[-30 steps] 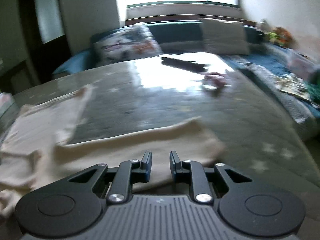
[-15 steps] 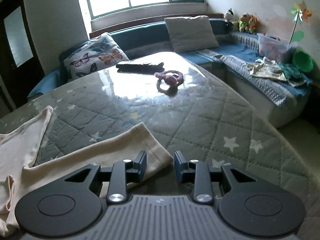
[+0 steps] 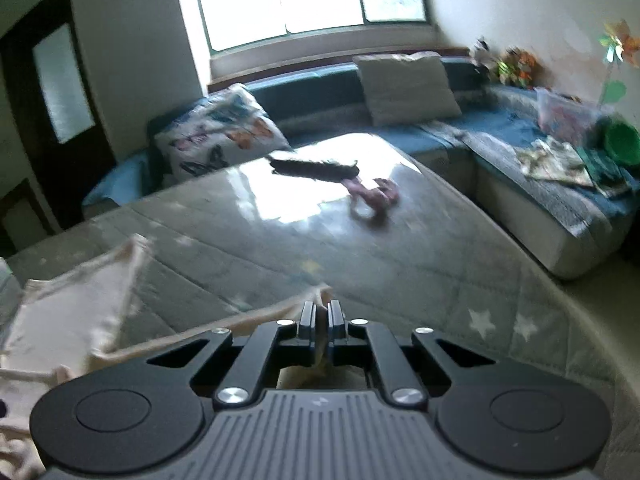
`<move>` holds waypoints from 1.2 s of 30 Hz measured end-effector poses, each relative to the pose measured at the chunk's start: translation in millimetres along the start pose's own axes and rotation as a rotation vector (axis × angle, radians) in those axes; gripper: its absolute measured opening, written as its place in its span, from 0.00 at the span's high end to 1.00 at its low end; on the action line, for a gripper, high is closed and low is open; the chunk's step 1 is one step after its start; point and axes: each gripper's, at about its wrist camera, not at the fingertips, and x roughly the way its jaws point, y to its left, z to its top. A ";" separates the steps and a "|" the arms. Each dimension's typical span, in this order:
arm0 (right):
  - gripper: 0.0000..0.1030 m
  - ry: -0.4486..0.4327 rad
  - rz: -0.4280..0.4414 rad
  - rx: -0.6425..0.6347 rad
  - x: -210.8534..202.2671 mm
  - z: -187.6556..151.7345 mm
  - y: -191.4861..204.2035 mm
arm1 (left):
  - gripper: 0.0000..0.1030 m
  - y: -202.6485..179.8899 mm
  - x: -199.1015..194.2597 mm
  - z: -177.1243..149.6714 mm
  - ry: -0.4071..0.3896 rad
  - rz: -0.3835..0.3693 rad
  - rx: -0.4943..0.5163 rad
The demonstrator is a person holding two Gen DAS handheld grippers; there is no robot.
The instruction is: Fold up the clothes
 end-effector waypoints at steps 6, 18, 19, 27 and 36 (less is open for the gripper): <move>0.96 -0.062 0.135 -0.101 -34.5 21.9 56.4 | 0.00 17.9 -14.3 -7.9 -0.032 0.020 -0.031; 0.96 -0.092 0.372 -0.344 -63.9 28.2 216.6 | 0.00 68.6 -40.9 -38.9 -0.086 0.041 -0.129; 0.96 -0.084 0.390 -0.362 -62.5 25.3 230.7 | 0.00 72.8 -42.6 -41.7 -0.089 0.042 -0.138; 0.95 0.027 0.501 -0.480 -44.7 -12.4 312.3 | 0.00 96.9 -48.9 -59.8 -0.085 0.057 -0.194; 0.92 0.066 0.511 -0.541 -49.0 -23.1 309.8 | 0.00 102.5 -54.7 -61.0 -0.093 0.074 -0.199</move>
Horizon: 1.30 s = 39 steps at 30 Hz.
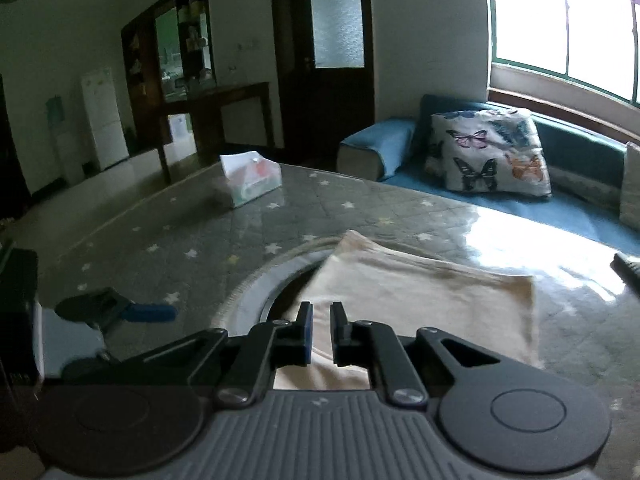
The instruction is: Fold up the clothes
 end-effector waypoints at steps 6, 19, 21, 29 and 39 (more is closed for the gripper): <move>0.92 0.081 -0.095 -0.004 -5.7 -20.3 -40.9 | 0.00 -15.4 10.4 13.0 -0.002 -0.010 0.024; 0.92 0.196 -0.138 0.089 27.4 -65.9 -109.0 | 0.00 -42.0 68.3 26.2 0.079 0.076 0.113; 0.92 0.198 -0.133 0.103 32.8 -68.5 -114.6 | 0.00 -41.3 76.1 24.0 0.098 0.100 0.125; 0.91 0.181 -0.103 0.096 25.9 -69.0 -120.9 | 0.00 -37.9 71.3 24.1 0.092 0.112 0.156; 0.87 0.237 -0.067 -0.043 3.6 -92.5 -88.5 | 0.00 -52.7 51.1 6.2 0.071 0.113 0.302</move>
